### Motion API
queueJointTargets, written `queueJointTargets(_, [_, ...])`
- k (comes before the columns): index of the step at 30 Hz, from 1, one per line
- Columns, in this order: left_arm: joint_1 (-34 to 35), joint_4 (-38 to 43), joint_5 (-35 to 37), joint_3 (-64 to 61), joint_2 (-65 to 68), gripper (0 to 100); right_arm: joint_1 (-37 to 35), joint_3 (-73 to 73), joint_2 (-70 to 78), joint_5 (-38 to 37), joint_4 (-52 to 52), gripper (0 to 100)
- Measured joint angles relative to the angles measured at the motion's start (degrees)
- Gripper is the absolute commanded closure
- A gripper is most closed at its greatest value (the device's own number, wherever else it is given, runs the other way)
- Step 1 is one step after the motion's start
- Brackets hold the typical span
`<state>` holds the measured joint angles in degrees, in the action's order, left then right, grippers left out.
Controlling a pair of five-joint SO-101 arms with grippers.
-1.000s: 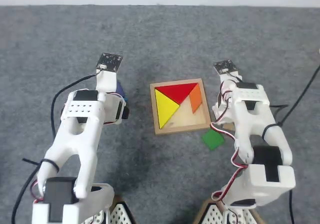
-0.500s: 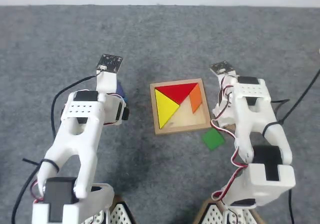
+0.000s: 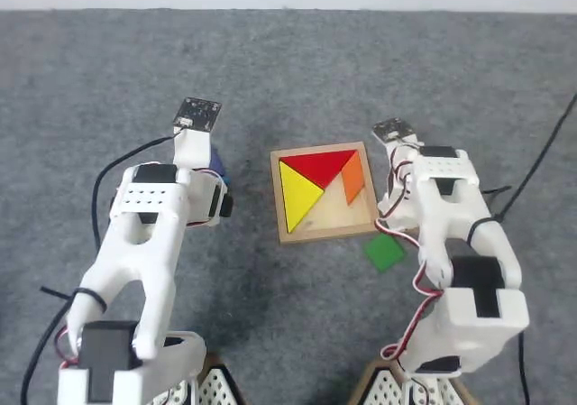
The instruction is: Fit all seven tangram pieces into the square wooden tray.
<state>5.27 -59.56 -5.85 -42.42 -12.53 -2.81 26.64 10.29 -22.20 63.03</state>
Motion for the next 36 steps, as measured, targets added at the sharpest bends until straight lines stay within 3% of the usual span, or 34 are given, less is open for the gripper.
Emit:
queueJointTargets(15, [0.0, 0.0, 0.0, 0.0, 0.0, 80, -0.2, -4.7, 1.3, 2.8, 1.6, 83.4])
queueJointTargets(25, [0.0, 0.0, 0.0, 0.0, 0.0, 80, -7.6, -13.7, 1.3, 7.2, 10.6, 82.4])
queueJointTargets(30, [0.0, 0.0, 0.0, 0.0, 0.0, 80, -5.2, -13.8, 1.0, 4.1, 15.3, 75.7])
queueJointTargets(36, [0.0, 0.0, 0.0, 0.0, 0.0, 80, -1.1, -5.0, -5.6, 1.6, 11.9, 75.7])
